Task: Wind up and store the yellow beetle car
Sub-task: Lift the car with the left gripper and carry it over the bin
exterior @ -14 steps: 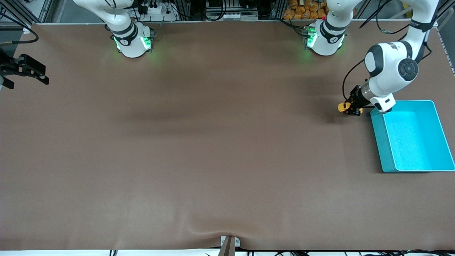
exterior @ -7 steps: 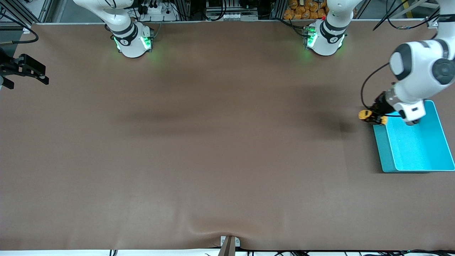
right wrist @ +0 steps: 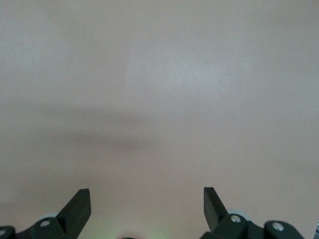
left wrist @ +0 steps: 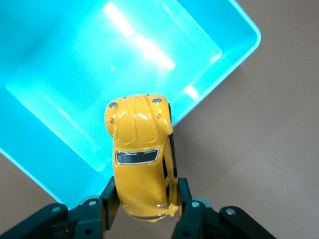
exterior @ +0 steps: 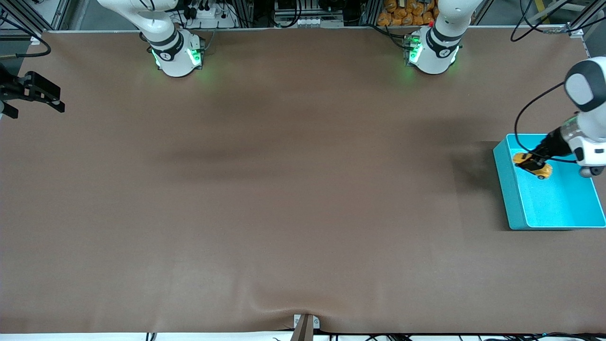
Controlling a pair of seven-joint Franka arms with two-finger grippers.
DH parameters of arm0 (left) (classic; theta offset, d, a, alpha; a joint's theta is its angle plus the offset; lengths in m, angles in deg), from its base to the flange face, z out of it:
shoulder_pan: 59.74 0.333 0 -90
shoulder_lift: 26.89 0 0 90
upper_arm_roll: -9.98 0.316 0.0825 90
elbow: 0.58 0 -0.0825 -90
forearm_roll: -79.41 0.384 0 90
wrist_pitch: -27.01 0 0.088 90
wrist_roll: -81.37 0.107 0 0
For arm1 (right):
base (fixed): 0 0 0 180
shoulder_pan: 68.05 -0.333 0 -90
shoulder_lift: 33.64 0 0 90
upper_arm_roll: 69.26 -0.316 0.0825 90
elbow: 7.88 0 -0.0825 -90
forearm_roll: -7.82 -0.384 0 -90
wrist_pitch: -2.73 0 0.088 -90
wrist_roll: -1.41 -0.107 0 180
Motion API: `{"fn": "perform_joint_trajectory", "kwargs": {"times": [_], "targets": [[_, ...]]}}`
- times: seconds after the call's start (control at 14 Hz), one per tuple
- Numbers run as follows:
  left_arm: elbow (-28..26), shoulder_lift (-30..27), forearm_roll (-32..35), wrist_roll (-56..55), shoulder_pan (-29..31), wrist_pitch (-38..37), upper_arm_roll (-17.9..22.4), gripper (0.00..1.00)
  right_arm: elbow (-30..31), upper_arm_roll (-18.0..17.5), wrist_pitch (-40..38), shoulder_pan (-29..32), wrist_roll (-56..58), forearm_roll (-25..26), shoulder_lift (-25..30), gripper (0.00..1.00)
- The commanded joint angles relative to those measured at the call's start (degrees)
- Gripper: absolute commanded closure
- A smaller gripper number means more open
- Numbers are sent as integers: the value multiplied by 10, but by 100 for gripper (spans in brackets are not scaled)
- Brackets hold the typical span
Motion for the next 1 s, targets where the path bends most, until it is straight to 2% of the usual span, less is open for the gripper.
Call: {"fn": "perform_joint_trajectory", "kwargs": {"times": [0.0,0.14,0.29,0.64,0.93], "targets": [[32,23,63,48,12,-14,-7,100,2,4,0,-5,7,7,9,0],[49,46,133,63,12,-14,-7,100,2,4,-1,-5,7,7,10,0],[65,65,163,101,12,-14,-6,100,2,4,-1,-6,7,7,9,0],[101,99,166,270,44,-15,-6,100,3,4,-1,-6,6,7,8,0],[104,139,174,377,81,-15,-6,100,3,4,-2,-7,5,7,8,0]]}}
